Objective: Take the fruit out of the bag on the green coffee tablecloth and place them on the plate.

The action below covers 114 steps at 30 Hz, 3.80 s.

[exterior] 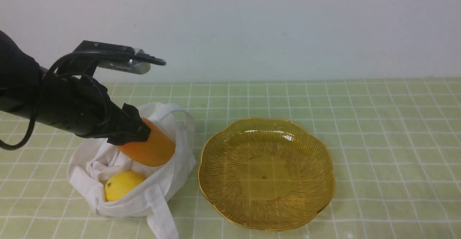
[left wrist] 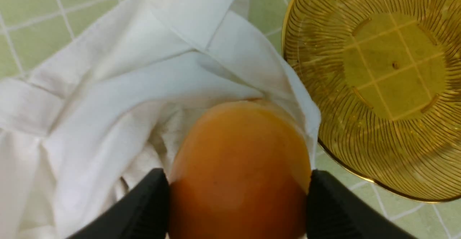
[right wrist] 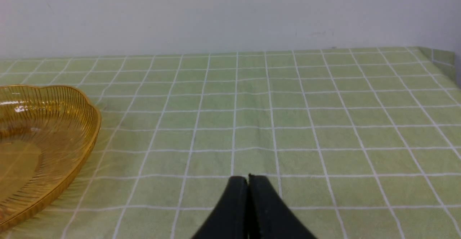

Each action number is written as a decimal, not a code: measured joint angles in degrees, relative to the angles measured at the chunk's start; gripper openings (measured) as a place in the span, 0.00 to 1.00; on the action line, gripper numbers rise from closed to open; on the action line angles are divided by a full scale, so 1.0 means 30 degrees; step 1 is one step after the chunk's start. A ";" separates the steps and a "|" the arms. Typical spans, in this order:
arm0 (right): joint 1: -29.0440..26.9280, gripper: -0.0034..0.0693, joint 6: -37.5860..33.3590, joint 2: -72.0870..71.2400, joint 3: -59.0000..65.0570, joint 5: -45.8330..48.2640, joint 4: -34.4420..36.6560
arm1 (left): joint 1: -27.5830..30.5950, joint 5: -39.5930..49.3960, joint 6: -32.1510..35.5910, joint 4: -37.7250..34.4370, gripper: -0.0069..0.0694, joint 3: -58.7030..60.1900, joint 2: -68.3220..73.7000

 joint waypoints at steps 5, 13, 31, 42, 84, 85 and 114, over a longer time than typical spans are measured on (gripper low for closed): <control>0.0000 0.03 0.0000 0.0000 0.0000 0.0000 0.0000 | -0.0019 0.0908 -0.0918 -0.0559 0.66 -0.0475 -0.1061; 0.0000 0.03 0.0000 0.0000 0.0000 0.0000 0.0000 | -0.2401 0.0853 -0.0794 -0.5172 0.66 -0.1552 -0.2773; 0.0000 0.03 0.0000 0.0000 0.0000 0.0000 0.0000 | -0.7323 -0.6078 0.1865 -0.7224 0.71 -0.1619 0.5851; 0.0000 0.03 0.0000 0.0000 0.0000 0.0000 0.0000 | -0.7057 -0.5531 0.3136 -0.6581 0.98 -0.1835 0.5565; 0.0000 0.03 0.0000 0.0000 0.0000 0.0000 0.0000 | -0.4566 -0.2182 -0.2286 0.0808 0.08 0.6236 -2.1357; 0.0000 0.03 0.0000 0.0000 0.0000 0.0000 0.0000 | -0.4566 -0.2282 -0.2428 0.1096 0.08 0.6327 -2.1380; 0.0000 0.03 0.0000 0.0000 0.0000 0.0000 0.0000 | 0.1523 -0.7536 -1.0026 0.8052 0.08 2.0478 -2.7380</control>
